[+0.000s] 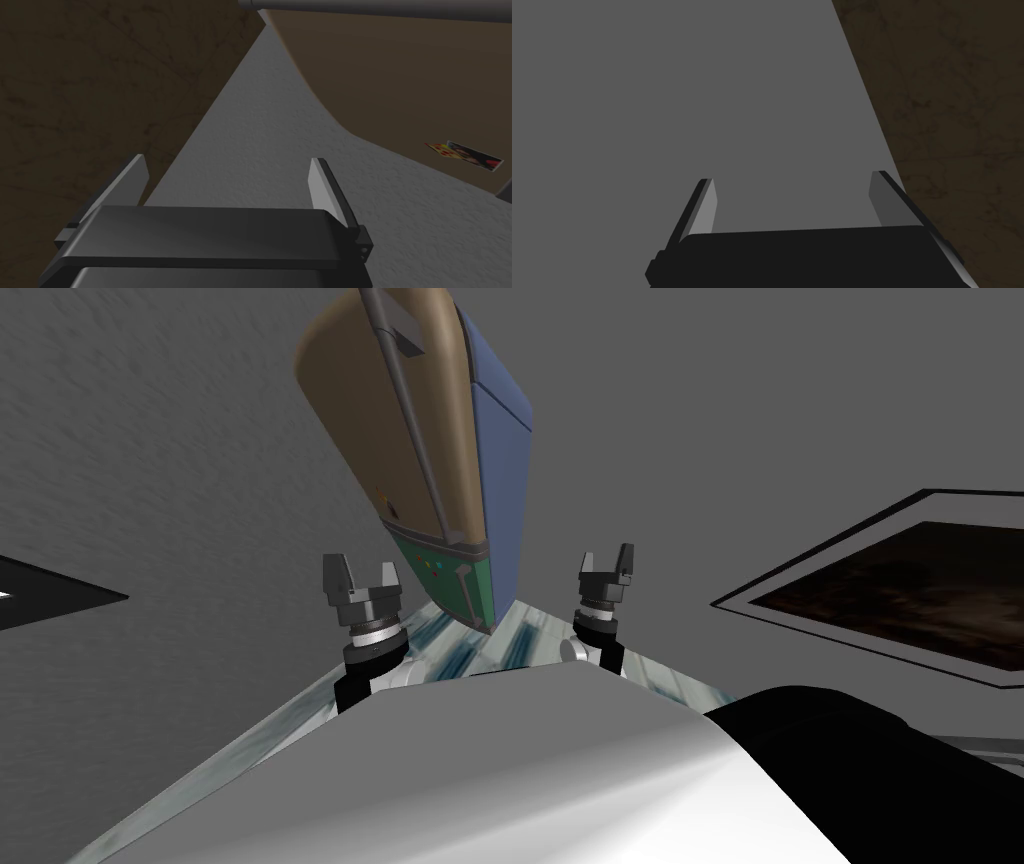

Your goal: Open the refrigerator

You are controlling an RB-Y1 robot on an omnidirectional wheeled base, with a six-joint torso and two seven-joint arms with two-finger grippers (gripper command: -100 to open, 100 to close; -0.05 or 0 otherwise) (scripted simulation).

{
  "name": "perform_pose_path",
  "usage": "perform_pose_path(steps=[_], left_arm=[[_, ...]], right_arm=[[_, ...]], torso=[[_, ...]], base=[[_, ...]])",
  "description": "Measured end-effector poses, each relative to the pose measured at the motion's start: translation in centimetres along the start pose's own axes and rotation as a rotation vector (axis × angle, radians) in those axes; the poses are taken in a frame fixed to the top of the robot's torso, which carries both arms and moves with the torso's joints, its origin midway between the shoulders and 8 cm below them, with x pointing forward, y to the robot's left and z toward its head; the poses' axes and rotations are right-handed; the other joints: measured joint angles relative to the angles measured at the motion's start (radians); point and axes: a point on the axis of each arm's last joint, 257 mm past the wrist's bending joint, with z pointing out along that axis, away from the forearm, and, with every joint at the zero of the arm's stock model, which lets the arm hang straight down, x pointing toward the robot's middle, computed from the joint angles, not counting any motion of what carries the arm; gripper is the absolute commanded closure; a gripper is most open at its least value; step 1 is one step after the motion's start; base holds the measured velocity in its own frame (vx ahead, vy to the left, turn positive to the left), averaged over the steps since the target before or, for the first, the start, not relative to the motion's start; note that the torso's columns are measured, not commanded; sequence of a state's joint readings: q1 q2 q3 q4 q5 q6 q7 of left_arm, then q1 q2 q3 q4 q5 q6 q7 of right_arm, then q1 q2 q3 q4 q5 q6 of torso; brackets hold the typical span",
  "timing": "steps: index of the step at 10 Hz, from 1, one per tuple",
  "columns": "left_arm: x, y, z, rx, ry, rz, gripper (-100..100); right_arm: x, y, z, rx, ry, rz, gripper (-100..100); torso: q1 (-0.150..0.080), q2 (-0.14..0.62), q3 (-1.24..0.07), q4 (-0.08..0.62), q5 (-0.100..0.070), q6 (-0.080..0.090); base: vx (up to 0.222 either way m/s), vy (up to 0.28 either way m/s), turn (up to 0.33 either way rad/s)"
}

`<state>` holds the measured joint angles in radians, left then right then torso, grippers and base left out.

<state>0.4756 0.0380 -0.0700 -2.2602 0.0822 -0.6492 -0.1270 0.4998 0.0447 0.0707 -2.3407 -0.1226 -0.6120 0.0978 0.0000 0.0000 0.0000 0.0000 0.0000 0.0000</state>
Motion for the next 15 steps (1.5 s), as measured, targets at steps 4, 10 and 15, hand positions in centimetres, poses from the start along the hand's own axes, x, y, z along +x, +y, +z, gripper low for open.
perform_pose_path(steps=[4, 10, 15], left_arm=[[0.0, 0.0, 0.0, 0.0, 0.0, 0.0, 0], [0.0, 0.0, 0.0, 0.0, 0.0, 0.0, -100], [2.0, 2.1, -0.1, -0.03, 0.132, -0.045, -100]], right_arm=[[0.0, 0.0, 0.0, 0.0, 0.0, 0.0, 0], [0.0, 0.0, 0.0, 0.0, 0.0, 0.0, 0], [0.0, 0.0, 0.0, 0.0, 0.0, 0.0, 0]], torso=[[0.0, 0.248, -0.497, 0.248, 0.0, 0.0], [0.0, 0.691, -1.382, 0.691, 0.0, 0.0], [0.0, 0.737, -1.476, 0.738, 0.0, 0.0]], base=[[0.0, 0.0, 0.0], [0.002, -0.001, -0.001], [0.023, -0.008, -0.009]])
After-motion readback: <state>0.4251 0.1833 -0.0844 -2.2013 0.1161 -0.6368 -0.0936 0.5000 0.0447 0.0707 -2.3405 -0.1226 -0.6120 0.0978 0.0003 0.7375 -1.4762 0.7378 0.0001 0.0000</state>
